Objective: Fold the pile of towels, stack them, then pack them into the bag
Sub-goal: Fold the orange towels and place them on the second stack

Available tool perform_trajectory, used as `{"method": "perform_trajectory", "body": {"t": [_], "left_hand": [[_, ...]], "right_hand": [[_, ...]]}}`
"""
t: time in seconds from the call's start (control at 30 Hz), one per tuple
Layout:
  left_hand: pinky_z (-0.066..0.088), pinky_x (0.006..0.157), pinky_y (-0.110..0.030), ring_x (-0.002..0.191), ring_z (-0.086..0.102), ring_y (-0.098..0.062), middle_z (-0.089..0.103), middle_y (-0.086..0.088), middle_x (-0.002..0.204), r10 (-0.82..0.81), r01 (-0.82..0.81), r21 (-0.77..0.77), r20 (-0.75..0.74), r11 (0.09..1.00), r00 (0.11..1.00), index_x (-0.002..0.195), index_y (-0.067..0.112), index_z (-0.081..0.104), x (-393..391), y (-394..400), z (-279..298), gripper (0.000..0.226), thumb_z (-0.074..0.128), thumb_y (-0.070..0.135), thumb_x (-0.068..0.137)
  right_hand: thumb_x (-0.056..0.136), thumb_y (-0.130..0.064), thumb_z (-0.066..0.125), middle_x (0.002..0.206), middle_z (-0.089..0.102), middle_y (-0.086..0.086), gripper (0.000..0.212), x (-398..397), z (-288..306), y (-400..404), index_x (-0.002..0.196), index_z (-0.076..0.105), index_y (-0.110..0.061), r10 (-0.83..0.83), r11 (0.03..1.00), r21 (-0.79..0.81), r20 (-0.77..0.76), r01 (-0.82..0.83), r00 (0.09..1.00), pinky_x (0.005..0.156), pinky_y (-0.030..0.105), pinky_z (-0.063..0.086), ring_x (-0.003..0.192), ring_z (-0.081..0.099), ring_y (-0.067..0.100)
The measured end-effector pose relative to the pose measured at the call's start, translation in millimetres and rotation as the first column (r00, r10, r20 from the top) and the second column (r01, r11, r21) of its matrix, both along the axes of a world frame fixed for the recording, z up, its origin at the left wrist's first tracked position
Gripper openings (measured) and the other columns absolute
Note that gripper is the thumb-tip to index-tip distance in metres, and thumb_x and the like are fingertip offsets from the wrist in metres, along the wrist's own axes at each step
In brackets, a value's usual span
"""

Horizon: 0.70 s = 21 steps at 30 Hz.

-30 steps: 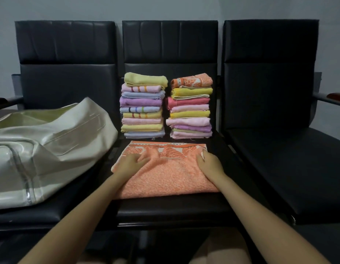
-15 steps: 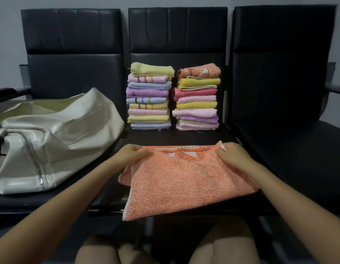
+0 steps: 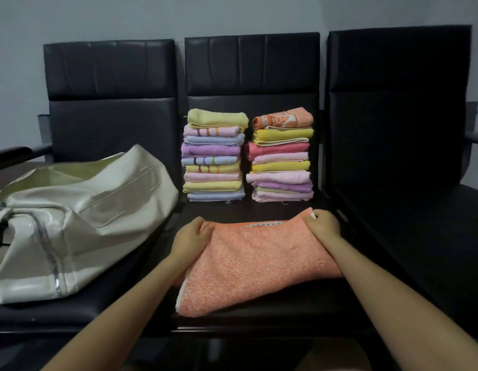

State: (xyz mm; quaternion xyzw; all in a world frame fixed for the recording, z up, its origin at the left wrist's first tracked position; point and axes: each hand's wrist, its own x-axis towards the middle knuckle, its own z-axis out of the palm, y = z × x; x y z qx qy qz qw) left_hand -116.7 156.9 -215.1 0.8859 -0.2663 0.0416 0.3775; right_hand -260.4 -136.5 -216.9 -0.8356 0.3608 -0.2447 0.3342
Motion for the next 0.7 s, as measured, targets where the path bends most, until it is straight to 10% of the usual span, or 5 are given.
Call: {"method": "perform_trajectory", "body": {"t": [0.23,0.37,0.57,0.7], "left_hand": [[0.042,0.07,-0.031,0.08,0.06,-0.013,0.064,0.005,0.081,-0.047,0.046,-0.014,-0.072,0.999,0.996,0.086,0.019,0.061,26,4,17,0.018,0.056,0.033,0.096],[0.04,0.072,-0.031,0.083,0.059,-0.018,0.064,0.0,0.084,-0.015,0.014,0.037,0.009,0.999,1.0,0.084,0.017,0.063,47,-4,29,0.017,0.059,0.031,0.094],[0.048,0.083,-0.039,0.101,0.058,-0.033,0.064,-0.013,0.105,0.099,-0.128,0.279,0.115,0.952,0.988,0.099,0.011,0.071,60,-11,-9,0.029,0.06,0.037,0.091],[0.044,0.078,-0.038,0.1,0.056,-0.032,0.062,-0.011,0.102,0.126,-0.152,0.145,0.171,0.978,0.977,0.099,0.012,0.066,60,-8,-27,0.022,0.064,0.032,0.089]], "right_hand": [[0.09,-0.019,0.059,0.06,0.048,-0.001,0.038,9,-15,-2,0.054,0.047,-0.018,0.046,0.979,-0.199,-0.026,-0.051,0.999,0.048,0.029,0.024,0.066,0.052,0.025],[0.092,-0.026,0.058,0.103,0.056,0.009,0.021,13,-18,-6,0.094,0.068,-0.008,0.008,0.929,-0.362,-0.188,-0.077,0.982,0.074,0.033,0.038,0.104,0.049,0.028],[0.094,-0.028,0.051,0.124,0.056,0.011,0.03,13,-17,-8,0.118,0.06,-0.011,-0.004,0.934,-0.344,-0.285,-0.098,0.959,0.094,0.038,0.037,0.118,0.046,0.029],[0.091,-0.021,0.051,0.115,0.059,0.009,0.024,12,-16,-7,0.113,0.055,-0.012,0.019,0.956,-0.279,-0.252,-0.091,0.968,0.091,0.037,0.038,0.11,0.051,0.029]]}}
